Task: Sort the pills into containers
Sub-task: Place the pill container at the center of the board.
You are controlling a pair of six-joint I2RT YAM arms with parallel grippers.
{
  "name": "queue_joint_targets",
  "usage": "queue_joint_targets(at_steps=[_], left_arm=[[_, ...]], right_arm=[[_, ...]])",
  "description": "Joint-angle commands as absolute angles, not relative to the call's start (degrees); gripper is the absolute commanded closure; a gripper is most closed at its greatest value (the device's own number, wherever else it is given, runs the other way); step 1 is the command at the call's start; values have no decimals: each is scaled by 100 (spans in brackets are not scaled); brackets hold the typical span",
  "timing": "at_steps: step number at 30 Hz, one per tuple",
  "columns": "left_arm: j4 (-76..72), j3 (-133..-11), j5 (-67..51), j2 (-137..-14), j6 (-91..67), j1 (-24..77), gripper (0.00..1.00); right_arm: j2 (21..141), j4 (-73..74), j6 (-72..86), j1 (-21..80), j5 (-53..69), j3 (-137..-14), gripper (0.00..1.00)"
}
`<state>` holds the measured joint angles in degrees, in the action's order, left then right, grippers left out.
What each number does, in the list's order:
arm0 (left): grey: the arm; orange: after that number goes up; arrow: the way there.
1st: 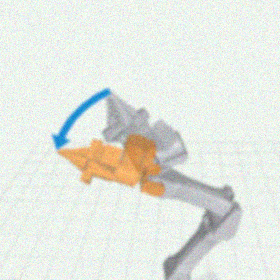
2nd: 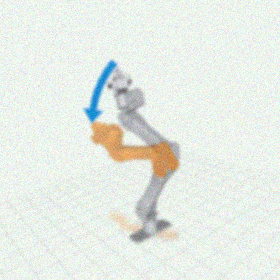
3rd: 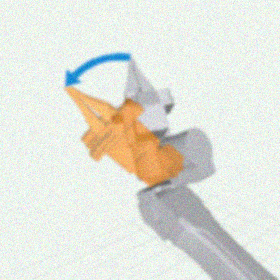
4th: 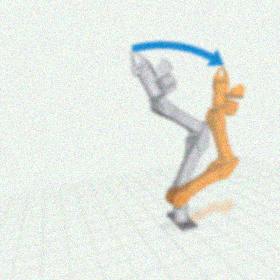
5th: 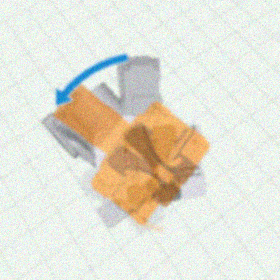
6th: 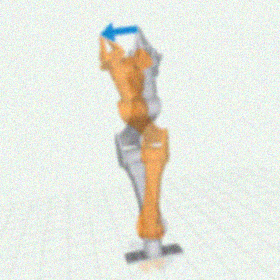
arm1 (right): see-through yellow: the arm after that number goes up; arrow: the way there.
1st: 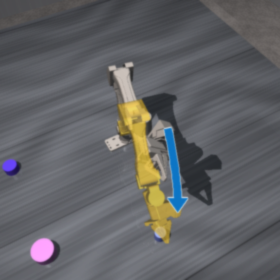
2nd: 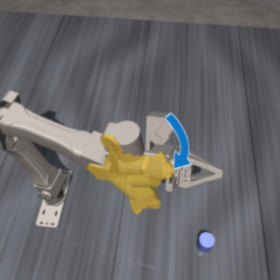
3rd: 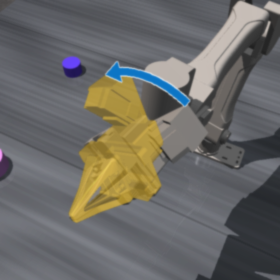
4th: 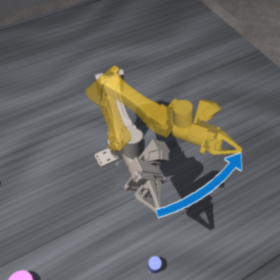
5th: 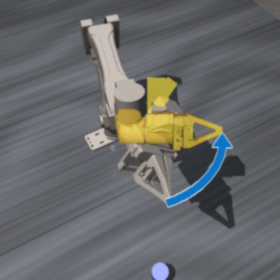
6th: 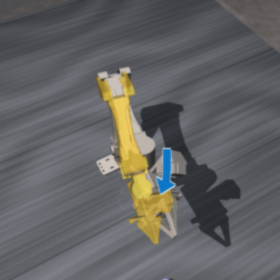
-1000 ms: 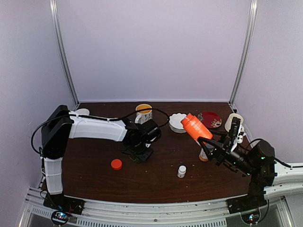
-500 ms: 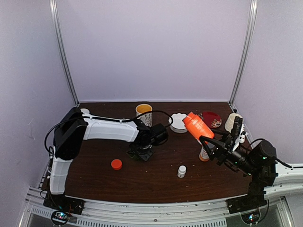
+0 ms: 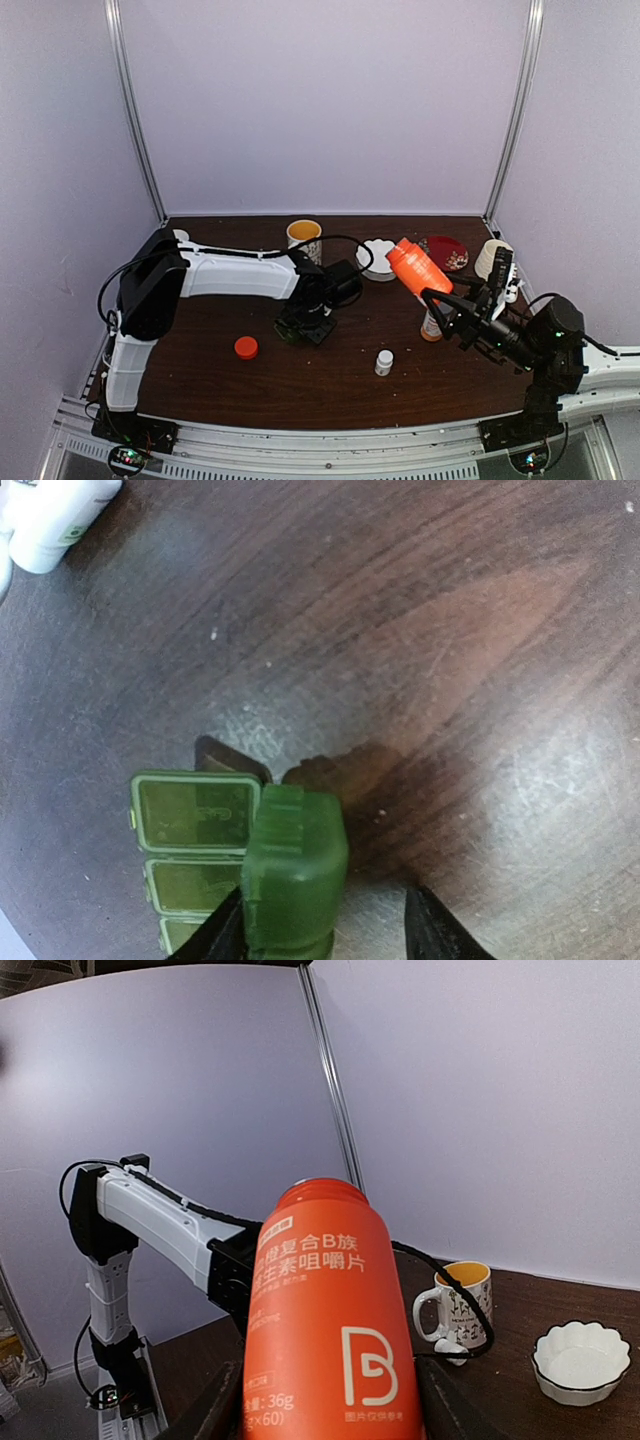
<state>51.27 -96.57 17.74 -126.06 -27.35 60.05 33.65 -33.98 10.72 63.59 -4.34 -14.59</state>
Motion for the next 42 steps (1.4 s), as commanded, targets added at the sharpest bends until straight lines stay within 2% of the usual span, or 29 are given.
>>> queue_joint_targets(at_steps=[1, 10, 14, 27, 38, 42], left_arm=[[5265, -9887, 1591, -12452, -2722, 6052, 47], [5265, -9813, 1391, -12217, -2810, 6054, 53], [5265, -9791, 1314, -12052, -2821, 6051, 49], [5110, -9651, 934, -12043, -2892, 5997, 46], [5289, -9641, 1412, -11754, -2793, 5947, 43], [5266, -9540, 1402, -11762, -2795, 5850, 49]], right_arm=[[3247, -3455, 1055, 6335, -459, -1460, 100], [3195, -3436, 1063, 6337, -479, -1428, 100], [3163, -3419, 1072, 6331, -488, -1407, 100], [3044, -3340, 1088, 6336, -496, -1397, 100], [3062, -3320, 1079, 6334, -501, -1424, 100], [3095, -3333, 1081, 6330, -459, -1432, 100]])
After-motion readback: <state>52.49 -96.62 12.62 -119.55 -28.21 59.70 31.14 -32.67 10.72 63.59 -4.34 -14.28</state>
